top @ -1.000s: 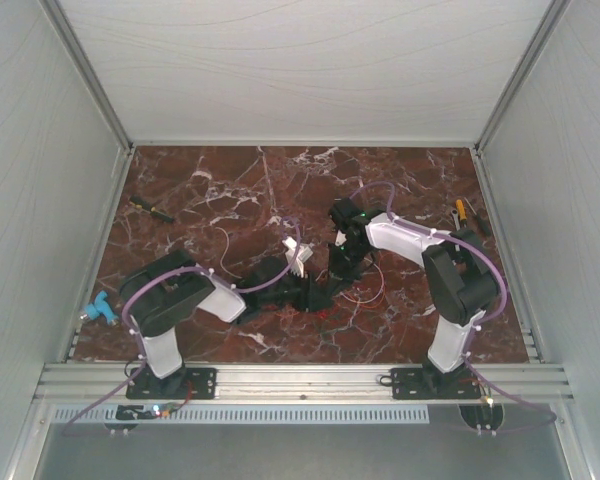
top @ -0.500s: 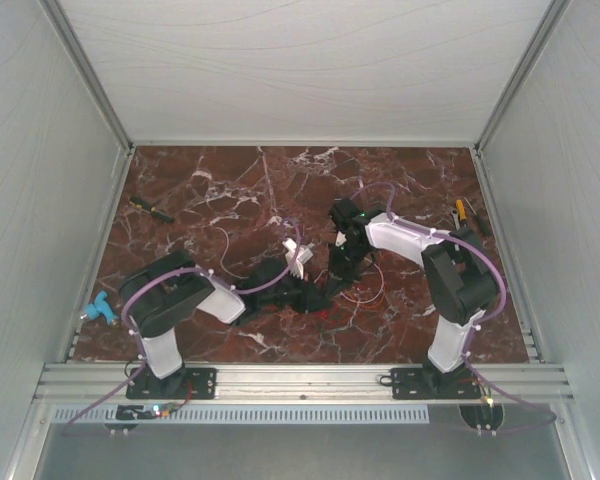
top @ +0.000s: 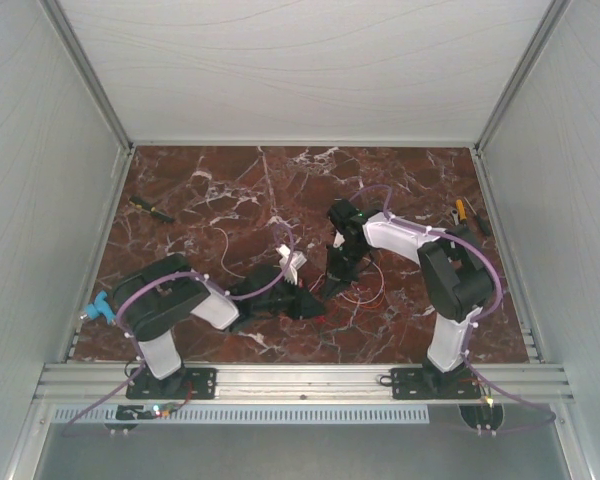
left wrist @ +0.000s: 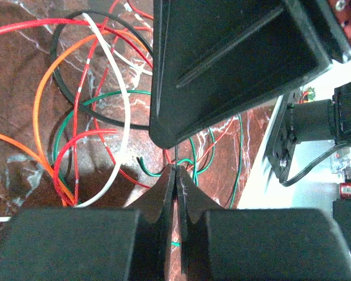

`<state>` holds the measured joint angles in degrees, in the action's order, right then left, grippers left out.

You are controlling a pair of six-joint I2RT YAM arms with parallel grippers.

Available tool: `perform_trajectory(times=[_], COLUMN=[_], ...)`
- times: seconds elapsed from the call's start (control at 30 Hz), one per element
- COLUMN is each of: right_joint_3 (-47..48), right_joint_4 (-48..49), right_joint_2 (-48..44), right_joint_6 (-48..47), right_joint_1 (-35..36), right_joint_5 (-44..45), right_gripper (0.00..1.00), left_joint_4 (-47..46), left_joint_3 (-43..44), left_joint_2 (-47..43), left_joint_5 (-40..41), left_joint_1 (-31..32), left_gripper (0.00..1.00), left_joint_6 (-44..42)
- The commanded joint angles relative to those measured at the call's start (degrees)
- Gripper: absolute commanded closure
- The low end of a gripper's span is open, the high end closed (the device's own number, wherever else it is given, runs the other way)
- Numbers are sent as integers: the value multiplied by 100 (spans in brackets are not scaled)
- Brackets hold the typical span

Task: Zip-tie the wires
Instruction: Tie the cable at the center of the board, then reset both arms

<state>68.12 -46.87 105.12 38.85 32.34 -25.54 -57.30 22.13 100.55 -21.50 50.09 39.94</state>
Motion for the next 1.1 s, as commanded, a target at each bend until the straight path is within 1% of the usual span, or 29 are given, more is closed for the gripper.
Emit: perform_trajectory(times=[0.0, 0.2, 0.37, 0.43, 0.47, 0.73, 1.07], right_joint_3=[118, 314, 559, 636, 678, 1040, 1142], right_joint_4=[-47, -153, -299, -324, -346, -512, -596], right_joint_2=[-23, 175, 385, 464, 518, 862, 1038], right_joint_6=[-37, -133, -249, -276, -287, -407, -507], right_joint_1=[-116, -242, -387, -413, -422, -455, -538], right_joint_5=[199, 185, 197, 173, 172, 204, 268], right_gripper=[100, 100, 100, 100, 100, 100, 100], left_joint_4=[126, 316, 754, 871, 1131, 1776, 2720], left_joint_3=[4, -72, -212, -310, -374, -697, -1039], left_joint_2=[-20, -102, -425, -611, -698, -1494, -2908], left_joint_5=[-211, -280, -348, -346, -320, 23, 580], left_joint_1=[128, 155, 274, 362, 420, 980, 1528], left_gripper=[100, 100, 100, 100, 100, 100, 100], left_joint_6=[3, -35, -72, -74, -62, 246, 629])
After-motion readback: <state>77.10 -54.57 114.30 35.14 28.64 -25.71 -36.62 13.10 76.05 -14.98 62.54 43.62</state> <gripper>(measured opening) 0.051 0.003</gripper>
